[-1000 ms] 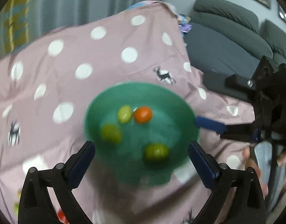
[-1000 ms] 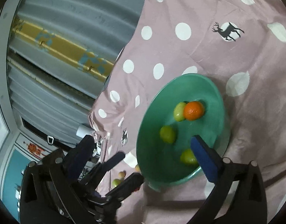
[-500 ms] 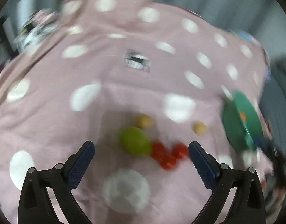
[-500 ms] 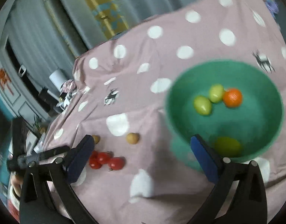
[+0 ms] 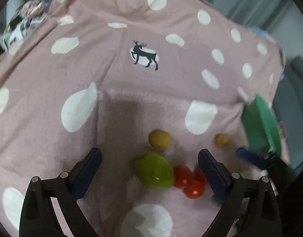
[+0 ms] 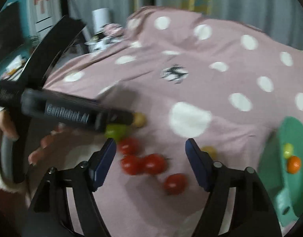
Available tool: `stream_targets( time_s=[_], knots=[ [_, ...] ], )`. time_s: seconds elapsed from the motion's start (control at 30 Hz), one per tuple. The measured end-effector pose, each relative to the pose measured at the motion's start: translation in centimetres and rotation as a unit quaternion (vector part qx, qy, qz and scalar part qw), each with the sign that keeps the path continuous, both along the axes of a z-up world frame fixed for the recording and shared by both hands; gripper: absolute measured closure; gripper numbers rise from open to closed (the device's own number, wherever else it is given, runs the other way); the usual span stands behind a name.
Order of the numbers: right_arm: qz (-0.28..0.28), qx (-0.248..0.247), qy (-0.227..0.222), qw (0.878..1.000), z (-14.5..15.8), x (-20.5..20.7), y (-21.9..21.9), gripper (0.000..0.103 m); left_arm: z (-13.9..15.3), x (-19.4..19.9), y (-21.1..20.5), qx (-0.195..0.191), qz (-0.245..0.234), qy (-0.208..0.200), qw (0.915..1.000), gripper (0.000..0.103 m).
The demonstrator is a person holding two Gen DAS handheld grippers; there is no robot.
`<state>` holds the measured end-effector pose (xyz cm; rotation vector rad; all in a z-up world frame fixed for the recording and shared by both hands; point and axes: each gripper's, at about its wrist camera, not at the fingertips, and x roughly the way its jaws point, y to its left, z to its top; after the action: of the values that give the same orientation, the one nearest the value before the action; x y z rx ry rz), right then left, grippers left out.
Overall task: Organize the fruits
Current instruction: 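Move the left tool to the large green fruit and close on it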
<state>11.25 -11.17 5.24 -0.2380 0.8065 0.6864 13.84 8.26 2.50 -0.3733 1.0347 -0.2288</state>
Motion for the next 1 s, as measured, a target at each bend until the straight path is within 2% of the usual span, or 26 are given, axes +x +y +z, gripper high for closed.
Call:
stream_targets(
  time_s=[0.03, 0.07, 0.1, 0.17, 0.23, 0.3, 0.37, 0.47, 0.5, 0.63, 0.7, 0.73, 0.8, 0.9, 0.93, 1.0],
  knots=[
    [0.009, 0.005, 0.0, 1.0, 0.2, -0.3, 0.2, 0.028, 0.1, -0.1, 0.6, -0.015, 0.002, -0.005, 0.9999, 0.005],
    [0.019, 0.013, -0.005, 1.0, 0.3, -0.7, 0.3, 0.023, 0.0, -0.2, 1.0, -0.032, 0.004, -0.009, 0.9994, 0.005],
    [0.031, 0.023, -0.01, 0.999, 0.6, -1.3, 0.5, 0.014, 0.0, -0.2, 1.2, -0.041, 0.006, -0.011, 0.9991, 0.005],
    [0.064, 0.037, -0.019, 0.997, 0.9, -2.3, 1.1, 0.005, -0.1, -0.4, 1.4, -0.051, -0.001, -0.016, 0.9986, 0.005],
    [0.088, 0.027, -0.024, 0.995, 0.7, -3.2, 1.9, 0.005, -0.2, -0.8, 1.0, -0.037, -0.028, -0.023, 0.9987, 0.005],
    [0.087, 0.003, -0.016, 0.996, 0.2, -2.9, 2.8, 0.005, 0.0, -1.5, 0.4, -0.009, -0.056, -0.029, 0.998, 0.005],
    [0.085, 0.01, -0.005, 0.996, 0.1, -2.6, 2.9, 0.005, 0.1, -1.9, -0.4, 0.015, -0.08, -0.03, 0.9962, 0.005],
    [0.097, 0.064, 0.007, 0.993, 0.8, -1.9, 2.8, 0.006, 0.3, -2.1, -1.1, 0.027, -0.099, -0.029, 0.9943, 0.005],
    [0.102, 0.064, 0.012, 0.993, 0.7, -1.7, 3.1, 0.007, 0.3, -2.0, -0.9, 0.022, -0.096, -0.032, 0.9946, 0.005],
    [0.097, -0.006, 0.011, 0.995, -0.9, -0.9, 4.8, 0.016, 0.2, -1.6, 0.0, -0.003, -0.091, -0.036, 0.9952, 0.005],
    [0.107, -0.033, 0.032, 0.993, -2.1, -0.7, 5.4, 0.03, 0.1, -1.4, -0.5, 0.026, -0.103, -0.032, 0.9938, 0.005],
    [0.109, -0.036, 0.042, 0.992, -2.4, -0.4, 5.5, 0.032, 0.1, -1.4, -0.8, 0.04, -0.107, -0.031, 0.9929, 0.005],
    [0.11, -0.037, 0.047, 0.992, -2.5, 0.1, 5.3, 0.034, 0.1, -1.5, -1.5, 0.076, -0.102, -0.029, 0.9915, 0.011],
    [0.109, -0.018, 0.067, 0.992, -2.0, 1.0, 4.4, 0.039, 0.0, -1.2, -1.9, 0.112, -0.074, -0.019, 0.9907, 0.026],
    [0.111, -0.009, 0.072, 0.991, -1.8, 1.1, 4.2, 0.039, 0.0, -1.2, -1.9, 0.111, -0.072, -0.017, 0.9911, 0.035],
    [0.126, -0.007, 0.076, 0.989, -1.5, 1.3, 4.2, 0.041, -1.1, -0.4, -1.4, 0.04, -0.082, 0.027, 0.9954, 0.051]
  ],
)
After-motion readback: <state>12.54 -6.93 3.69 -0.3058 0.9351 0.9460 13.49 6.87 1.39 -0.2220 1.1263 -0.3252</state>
